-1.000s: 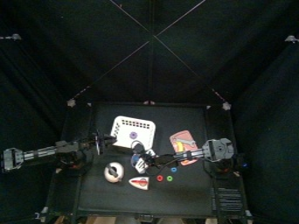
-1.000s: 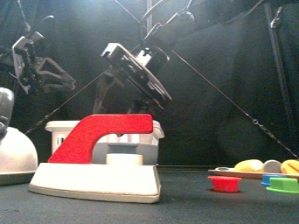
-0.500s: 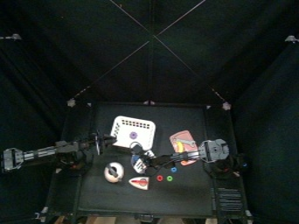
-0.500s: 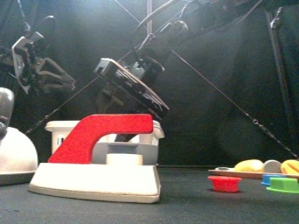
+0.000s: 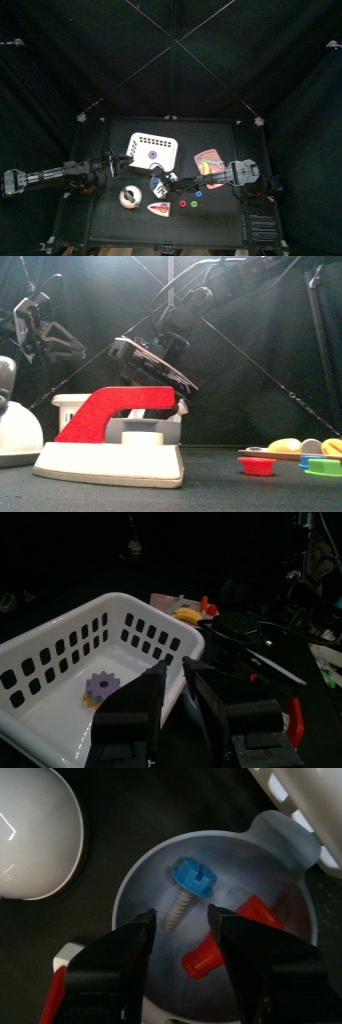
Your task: Grab blue screw
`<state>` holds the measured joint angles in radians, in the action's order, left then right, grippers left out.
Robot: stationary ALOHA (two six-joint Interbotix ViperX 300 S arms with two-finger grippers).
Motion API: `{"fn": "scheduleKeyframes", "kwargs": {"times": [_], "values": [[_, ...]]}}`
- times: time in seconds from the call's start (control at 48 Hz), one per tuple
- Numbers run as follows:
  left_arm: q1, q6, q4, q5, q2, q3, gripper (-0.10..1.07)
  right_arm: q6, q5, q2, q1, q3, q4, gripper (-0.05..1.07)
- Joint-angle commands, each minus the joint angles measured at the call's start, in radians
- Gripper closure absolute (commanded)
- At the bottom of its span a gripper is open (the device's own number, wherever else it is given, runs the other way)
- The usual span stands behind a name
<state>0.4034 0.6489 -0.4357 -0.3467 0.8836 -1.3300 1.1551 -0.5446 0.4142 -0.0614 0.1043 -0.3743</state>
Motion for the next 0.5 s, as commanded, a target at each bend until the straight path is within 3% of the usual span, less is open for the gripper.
{"fn": "scheduleKeyframes", "kwargs": {"times": [0.0,0.479], "values": [[0.0,0.0,0.002,-0.003,-0.002,0.009,0.32,0.0,0.002,-0.012,0.005,-0.029,0.002,0.21],[0.0,0.0,0.002,-0.003,0.0,0.009,0.32,-0.002,-0.02,0.025,0.012,-0.048,0.002,0.21]]}}
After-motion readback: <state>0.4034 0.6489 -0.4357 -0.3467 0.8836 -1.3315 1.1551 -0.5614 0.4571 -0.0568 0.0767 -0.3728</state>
